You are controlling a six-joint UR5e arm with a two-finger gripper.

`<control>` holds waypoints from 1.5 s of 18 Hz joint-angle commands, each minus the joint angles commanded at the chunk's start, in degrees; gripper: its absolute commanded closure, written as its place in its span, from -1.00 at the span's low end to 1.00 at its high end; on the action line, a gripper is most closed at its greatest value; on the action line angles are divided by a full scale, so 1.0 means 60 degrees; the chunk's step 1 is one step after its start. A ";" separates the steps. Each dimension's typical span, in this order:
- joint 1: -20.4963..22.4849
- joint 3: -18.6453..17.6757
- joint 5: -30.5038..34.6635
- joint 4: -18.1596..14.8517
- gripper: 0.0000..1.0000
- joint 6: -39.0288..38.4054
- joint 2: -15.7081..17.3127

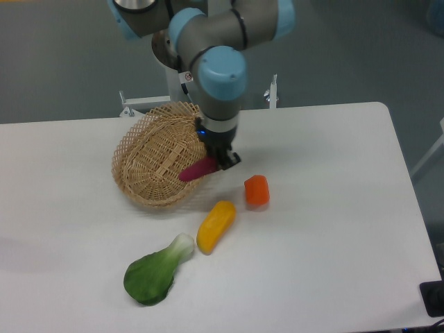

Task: Place the sweet potato in the basket

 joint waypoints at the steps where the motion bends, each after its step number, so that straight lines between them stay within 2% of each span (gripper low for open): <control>1: -0.0117 -0.0103 0.0014 0.0000 0.53 0.0000 0.0045; 8: -0.0498 -0.0558 0.0029 -0.0015 0.44 -0.0088 -0.0057; 12: -0.0601 -0.0865 0.0000 0.0015 0.19 -0.0073 -0.0130; 14: -0.0616 -0.0895 0.0000 0.0029 -0.12 -0.0117 -0.0189; 16: -0.0645 -0.0895 -0.0015 0.0029 -0.76 -0.0263 -0.0335; 17: -0.0732 -0.0880 -0.0015 0.0044 -0.93 -0.0264 -0.0379; 18: -0.0762 -0.0880 0.0000 0.0044 -1.00 -0.0278 -0.0380; 23: -0.0733 -0.0705 0.0014 0.0059 -1.00 -0.0278 -0.0321; 27: -0.0587 -0.0252 0.0029 0.0044 -1.00 -0.0264 -0.0350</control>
